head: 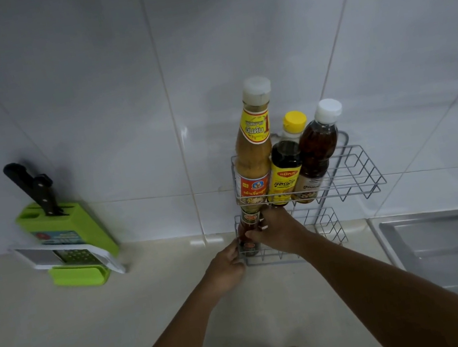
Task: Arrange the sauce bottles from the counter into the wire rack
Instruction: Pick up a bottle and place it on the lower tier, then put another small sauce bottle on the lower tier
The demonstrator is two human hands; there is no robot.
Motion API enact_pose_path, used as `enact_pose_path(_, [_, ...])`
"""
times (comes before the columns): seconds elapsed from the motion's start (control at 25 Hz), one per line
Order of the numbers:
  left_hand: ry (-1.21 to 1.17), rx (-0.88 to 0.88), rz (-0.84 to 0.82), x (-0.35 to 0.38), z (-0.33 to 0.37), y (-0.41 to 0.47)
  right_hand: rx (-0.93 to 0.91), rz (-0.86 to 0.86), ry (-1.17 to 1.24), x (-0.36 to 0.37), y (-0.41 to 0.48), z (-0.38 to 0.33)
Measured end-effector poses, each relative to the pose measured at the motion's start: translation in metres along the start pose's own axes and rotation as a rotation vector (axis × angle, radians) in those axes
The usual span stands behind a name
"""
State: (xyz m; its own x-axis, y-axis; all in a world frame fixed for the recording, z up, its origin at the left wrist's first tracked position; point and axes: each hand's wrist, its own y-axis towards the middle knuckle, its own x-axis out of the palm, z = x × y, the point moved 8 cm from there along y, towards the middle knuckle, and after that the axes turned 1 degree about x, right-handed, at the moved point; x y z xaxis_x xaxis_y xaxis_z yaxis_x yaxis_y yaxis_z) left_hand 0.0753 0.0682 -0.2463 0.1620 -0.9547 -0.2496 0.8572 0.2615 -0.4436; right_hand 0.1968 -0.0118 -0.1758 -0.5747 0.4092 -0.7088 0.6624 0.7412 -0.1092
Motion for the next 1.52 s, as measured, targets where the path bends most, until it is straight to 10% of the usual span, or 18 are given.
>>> enact_pose_path(0.68, [0.05, -0.101, 0.016, -0.006, -0.006, -0.015, 0.123, -0.135, 0.072, 0.005, -0.015, 0.021])
enact_pose_path(1.0, [0.379, -0.074, -0.039, -0.022, 0.025, -0.062, 0.102, 0.184, -0.02, -0.033, -0.083, 0.02])
enact_pose_path(1.32, [0.65, -0.027, -0.261, 0.041, 0.052, -0.125, 0.065, -0.505, 0.049, 0.002, -0.192, -0.026])
enact_pose_path(1.52, [0.747, -0.004, -0.315, 0.065, 0.038, -0.146, -0.26, -0.249, -0.141, 0.014, -0.221, -0.028])
